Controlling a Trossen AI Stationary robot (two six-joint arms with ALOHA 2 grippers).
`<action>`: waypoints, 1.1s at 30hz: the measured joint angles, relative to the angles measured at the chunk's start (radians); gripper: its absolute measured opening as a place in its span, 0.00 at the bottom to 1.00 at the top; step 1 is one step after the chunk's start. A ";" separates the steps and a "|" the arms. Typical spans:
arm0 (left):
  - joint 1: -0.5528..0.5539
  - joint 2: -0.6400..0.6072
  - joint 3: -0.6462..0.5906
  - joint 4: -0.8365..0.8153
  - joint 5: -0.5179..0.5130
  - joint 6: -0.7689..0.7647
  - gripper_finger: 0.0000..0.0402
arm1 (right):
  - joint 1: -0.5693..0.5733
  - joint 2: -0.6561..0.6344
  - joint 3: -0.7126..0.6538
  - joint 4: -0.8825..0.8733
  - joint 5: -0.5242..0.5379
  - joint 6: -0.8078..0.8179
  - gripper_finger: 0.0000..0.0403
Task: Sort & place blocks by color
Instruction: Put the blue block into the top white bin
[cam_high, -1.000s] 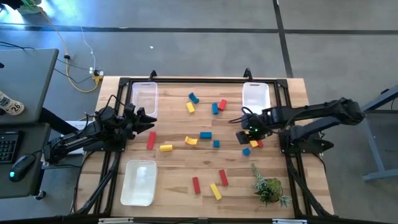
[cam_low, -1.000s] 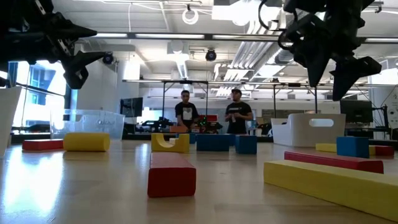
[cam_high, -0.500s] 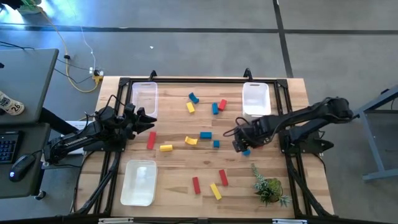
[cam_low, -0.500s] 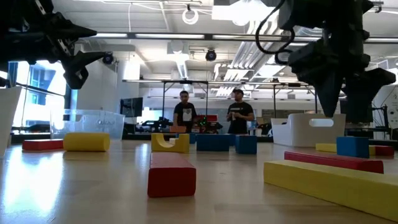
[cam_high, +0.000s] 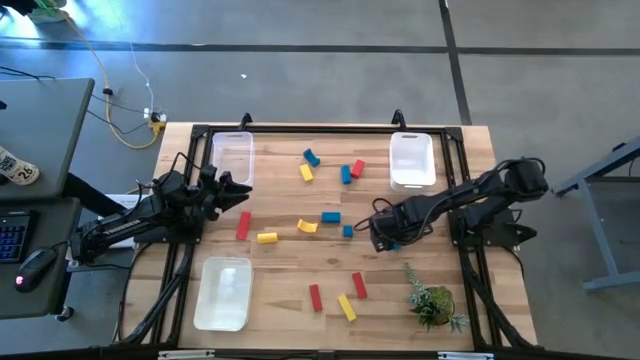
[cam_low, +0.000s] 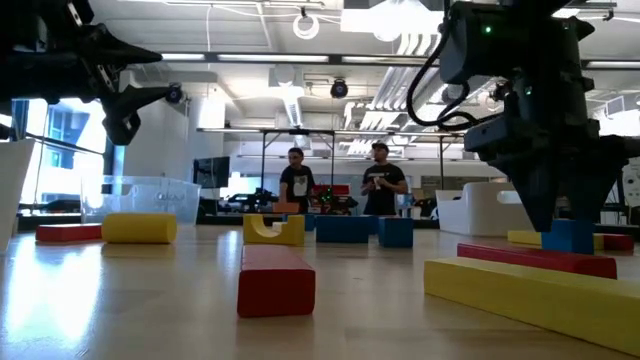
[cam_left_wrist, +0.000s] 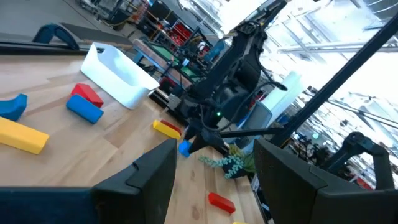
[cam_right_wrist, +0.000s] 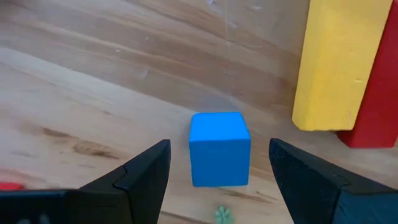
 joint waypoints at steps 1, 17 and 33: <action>0.000 0.000 0.000 0.000 -0.001 -0.007 0.50 | 0.000 0.006 0.000 -0.001 0.001 -0.001 0.64; 0.000 0.000 0.002 0.000 -0.062 -0.145 0.50 | 0.000 0.032 0.002 0.015 0.007 -0.013 0.25; 0.000 0.022 0.127 -0.042 -0.055 -0.075 0.50 | -0.091 0.012 0.230 -0.095 0.244 -0.207 0.27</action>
